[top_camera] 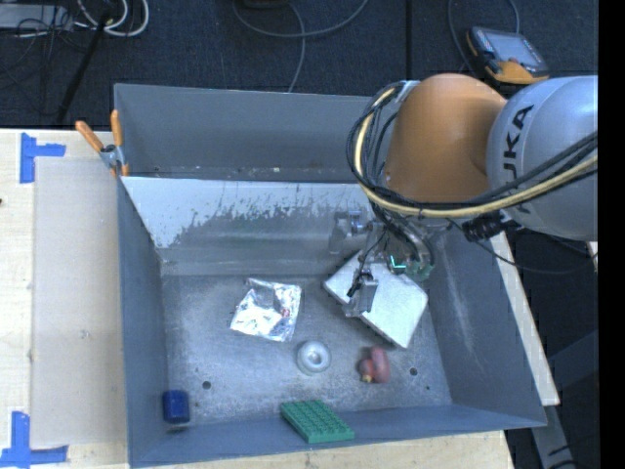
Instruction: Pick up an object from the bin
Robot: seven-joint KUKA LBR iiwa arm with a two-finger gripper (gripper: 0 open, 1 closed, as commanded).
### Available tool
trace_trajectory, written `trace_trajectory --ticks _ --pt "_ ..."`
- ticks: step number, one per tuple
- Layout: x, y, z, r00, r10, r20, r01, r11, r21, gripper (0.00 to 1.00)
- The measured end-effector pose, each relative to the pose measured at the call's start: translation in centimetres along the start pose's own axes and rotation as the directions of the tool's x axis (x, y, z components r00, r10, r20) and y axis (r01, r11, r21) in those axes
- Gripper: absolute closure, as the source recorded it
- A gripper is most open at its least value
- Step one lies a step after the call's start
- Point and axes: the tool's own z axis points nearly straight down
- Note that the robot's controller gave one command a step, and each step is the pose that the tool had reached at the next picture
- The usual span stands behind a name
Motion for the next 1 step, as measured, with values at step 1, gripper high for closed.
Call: trace_trajectory --ticks 1 --pt "0.86 -8.84 7.32 0.998 -0.059 0.001 0.059 0.998 0.002 0.00"
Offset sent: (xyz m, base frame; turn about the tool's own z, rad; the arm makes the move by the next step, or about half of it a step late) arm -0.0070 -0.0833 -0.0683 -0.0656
